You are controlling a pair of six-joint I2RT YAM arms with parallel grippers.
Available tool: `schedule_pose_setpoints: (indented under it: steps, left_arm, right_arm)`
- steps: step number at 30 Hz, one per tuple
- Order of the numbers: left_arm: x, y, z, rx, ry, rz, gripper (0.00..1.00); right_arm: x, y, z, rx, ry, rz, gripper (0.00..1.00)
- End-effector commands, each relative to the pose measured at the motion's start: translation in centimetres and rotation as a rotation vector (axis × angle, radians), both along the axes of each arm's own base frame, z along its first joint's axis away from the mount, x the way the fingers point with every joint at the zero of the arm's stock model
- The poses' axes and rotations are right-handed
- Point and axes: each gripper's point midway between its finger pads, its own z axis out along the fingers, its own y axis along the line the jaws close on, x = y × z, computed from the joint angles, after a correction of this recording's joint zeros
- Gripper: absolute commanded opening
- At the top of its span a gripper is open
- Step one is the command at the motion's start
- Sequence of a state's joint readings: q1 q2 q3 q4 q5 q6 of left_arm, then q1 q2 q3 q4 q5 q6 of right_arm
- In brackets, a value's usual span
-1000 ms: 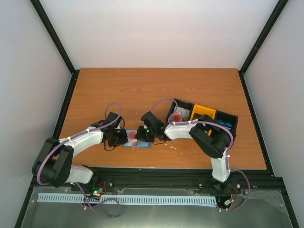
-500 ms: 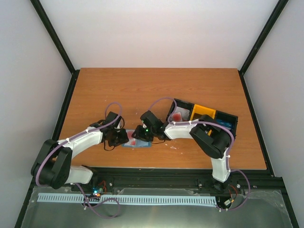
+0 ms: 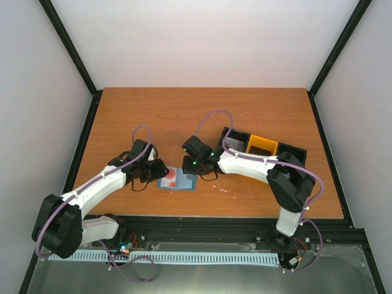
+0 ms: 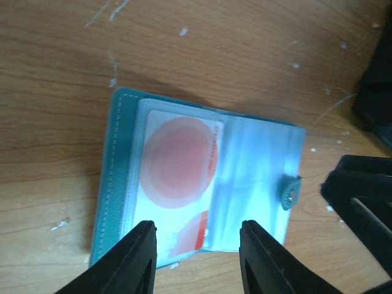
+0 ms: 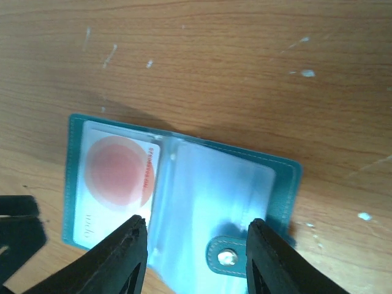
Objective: Put the credit cards into the card holder
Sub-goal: Insert the credit card into the card holder.
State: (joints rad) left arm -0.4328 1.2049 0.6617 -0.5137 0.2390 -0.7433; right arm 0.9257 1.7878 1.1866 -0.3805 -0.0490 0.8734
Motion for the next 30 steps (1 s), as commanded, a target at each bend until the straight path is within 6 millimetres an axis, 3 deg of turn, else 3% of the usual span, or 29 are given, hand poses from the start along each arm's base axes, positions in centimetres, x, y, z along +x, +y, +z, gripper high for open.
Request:
schedule_pose_setpoints:
  steps: [1,9,15,18,25,30]
  left_arm:
    - [0.5,-1.4,1.9,-0.087,-0.076,-0.045,0.39]
    - [-0.5,-3.9,1.1,-0.228,-0.052,-0.135,0.39]
    - [-1.8,-2.0,-3.4,-0.12,0.117,-0.041,0.35]
    - [-1.8,-1.4,-4.0,-0.088,0.13,-0.01,0.35]
    - [-1.7,-0.8,-4.2,-0.049,0.129,0.007,0.35]
    - [-1.0,-1.6,-2.2,-0.096,0.07,-0.016,0.36]
  right_arm:
    - [-0.7,-1.2,-0.7,-0.173,-0.028,0.083,0.46]
    - [-1.1,-0.9,-3.1,-0.298,-0.013,0.166,0.56]
    - [-1.7,-2.1,-4.8,-0.357,0.025,0.165,0.57]
    - [-1.7,-3.3,-5.0,-0.399,0.022,0.145,0.57]
    - [-1.1,-4.3,-3.6,-0.423,-0.022,0.1,0.51]
    - [-0.9,-1.2,0.0,-0.201,-0.092,0.134,0.41]
